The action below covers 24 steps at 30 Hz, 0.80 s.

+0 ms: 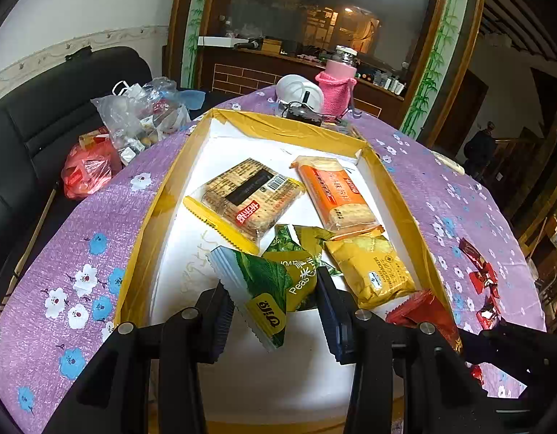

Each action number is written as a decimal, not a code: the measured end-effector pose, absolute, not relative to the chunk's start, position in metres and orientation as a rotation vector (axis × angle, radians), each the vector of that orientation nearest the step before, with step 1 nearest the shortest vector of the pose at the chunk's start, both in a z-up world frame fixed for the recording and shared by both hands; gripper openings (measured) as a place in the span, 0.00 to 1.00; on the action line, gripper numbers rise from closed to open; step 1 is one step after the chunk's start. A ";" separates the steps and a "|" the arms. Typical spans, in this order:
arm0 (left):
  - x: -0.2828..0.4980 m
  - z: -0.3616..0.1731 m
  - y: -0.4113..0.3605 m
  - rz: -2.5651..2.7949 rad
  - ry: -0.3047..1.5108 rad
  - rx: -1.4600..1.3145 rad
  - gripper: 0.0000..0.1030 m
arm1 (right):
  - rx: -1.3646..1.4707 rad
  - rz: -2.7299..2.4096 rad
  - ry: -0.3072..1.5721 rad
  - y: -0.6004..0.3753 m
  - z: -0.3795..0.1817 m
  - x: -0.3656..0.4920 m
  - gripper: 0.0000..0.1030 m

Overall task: Organize snacks
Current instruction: 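Lower both snacks into the box lid and open both grippers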

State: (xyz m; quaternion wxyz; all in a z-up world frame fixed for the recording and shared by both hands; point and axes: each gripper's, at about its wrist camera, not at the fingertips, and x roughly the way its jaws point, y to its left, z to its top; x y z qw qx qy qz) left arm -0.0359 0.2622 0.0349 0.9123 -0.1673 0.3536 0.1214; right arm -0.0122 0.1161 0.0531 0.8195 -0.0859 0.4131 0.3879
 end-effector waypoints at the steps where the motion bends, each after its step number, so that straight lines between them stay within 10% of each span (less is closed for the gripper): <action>1: -0.035 0.035 0.263 0.250 0.731 -0.346 0.44 | -0.181 0.828 0.887 0.117 0.052 -0.010 0.30; 24: -0.007 0.016 0.282 0.243 0.916 -0.411 0.44 | -0.196 0.796 0.996 0.140 0.032 0.019 0.30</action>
